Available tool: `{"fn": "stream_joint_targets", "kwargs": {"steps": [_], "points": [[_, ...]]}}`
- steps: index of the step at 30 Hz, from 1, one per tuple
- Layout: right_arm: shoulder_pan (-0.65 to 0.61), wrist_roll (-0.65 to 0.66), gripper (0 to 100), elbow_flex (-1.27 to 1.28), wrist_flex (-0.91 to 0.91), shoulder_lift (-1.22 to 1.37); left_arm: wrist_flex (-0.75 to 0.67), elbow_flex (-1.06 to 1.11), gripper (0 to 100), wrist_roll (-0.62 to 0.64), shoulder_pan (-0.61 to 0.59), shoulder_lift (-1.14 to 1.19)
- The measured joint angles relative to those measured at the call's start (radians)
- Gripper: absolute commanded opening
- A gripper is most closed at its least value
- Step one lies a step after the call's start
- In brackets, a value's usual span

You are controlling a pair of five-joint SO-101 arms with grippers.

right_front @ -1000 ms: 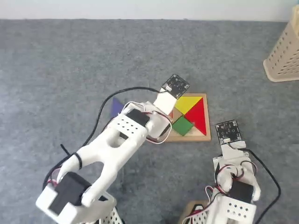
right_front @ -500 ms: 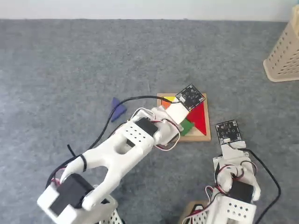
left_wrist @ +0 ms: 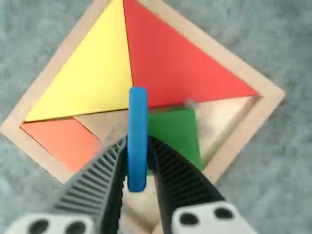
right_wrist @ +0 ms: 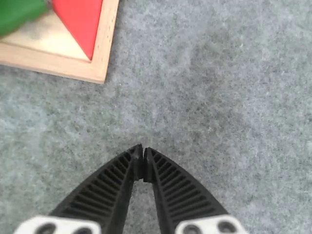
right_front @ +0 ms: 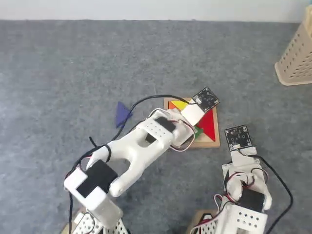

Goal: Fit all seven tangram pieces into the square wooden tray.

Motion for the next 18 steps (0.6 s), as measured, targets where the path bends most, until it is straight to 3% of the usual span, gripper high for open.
{"fn": "stream_joint_targets", "kwargs": {"steps": [11,18], "points": [[0.0,0.0,0.8,0.0,0.0,0.0,0.032,-0.02,1,-0.026,0.009,0.005],[0.0,0.0,0.8,0.0,0.0,0.0,0.112,0.009,2,-0.081,0.061,-0.115]]}}
